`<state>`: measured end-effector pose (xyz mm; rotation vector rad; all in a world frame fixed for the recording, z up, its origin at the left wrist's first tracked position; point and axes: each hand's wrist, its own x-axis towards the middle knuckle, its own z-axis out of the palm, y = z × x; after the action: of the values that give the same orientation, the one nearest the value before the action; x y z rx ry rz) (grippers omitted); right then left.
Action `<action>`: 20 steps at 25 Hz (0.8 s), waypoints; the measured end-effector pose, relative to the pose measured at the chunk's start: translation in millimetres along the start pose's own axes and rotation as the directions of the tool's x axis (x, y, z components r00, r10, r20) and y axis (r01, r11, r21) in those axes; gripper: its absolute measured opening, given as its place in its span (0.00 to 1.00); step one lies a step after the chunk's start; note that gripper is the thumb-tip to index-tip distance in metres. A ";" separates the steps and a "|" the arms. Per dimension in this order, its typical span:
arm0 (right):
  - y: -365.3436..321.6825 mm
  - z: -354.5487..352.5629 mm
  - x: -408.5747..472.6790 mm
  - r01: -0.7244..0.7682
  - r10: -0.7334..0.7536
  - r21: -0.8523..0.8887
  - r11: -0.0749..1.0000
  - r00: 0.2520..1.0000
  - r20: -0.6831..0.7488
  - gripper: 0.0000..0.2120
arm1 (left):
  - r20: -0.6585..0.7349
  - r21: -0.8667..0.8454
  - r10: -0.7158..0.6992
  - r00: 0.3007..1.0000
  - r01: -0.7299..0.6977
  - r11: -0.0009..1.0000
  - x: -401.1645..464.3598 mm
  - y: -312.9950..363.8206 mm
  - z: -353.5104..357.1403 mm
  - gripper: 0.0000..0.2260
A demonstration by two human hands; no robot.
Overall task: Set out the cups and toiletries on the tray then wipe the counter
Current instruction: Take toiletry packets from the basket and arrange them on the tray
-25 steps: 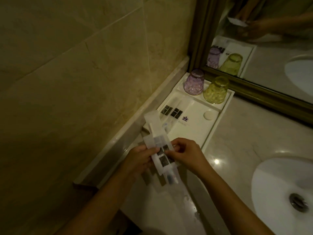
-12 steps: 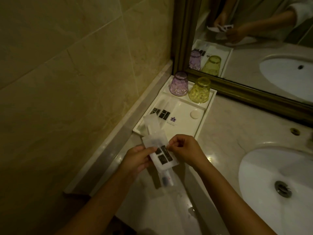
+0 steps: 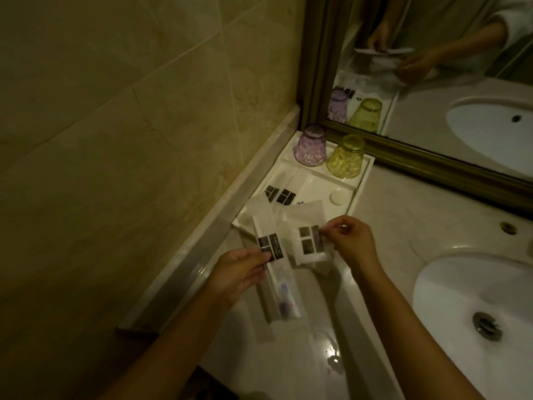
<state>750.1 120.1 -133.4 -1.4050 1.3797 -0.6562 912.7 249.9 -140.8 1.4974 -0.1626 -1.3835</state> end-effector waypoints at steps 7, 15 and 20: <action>18.3 5.9 14.9 -0.077 0.059 -0.083 0.994 0.978 -0.198 0.04 | 0.007 -0.038 -0.024 1.000 0.025 0.999 -0.2 -0.7 -3.8 0.04; 37.4 -2.7 12.7 0.391 -0.523 -0.788 0.476 0.846 0.104 0.19 | 0.013 -0.078 -0.020 1.000 0.021 0.997 -1.0 -1.2 -12.8 0.03; 44.2 0.8 16.3 0.442 -0.304 -0.796 0.413 0.891 0.337 0.20 | 0.007 -0.056 -0.023 1.000 0.024 0.998 -2.0 -2.2 -12.6 0.04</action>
<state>736.7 112.5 -178.0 -2.5922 1.3135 -0.0518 920.9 259.4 -143.8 1.4524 -0.1099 -1.4008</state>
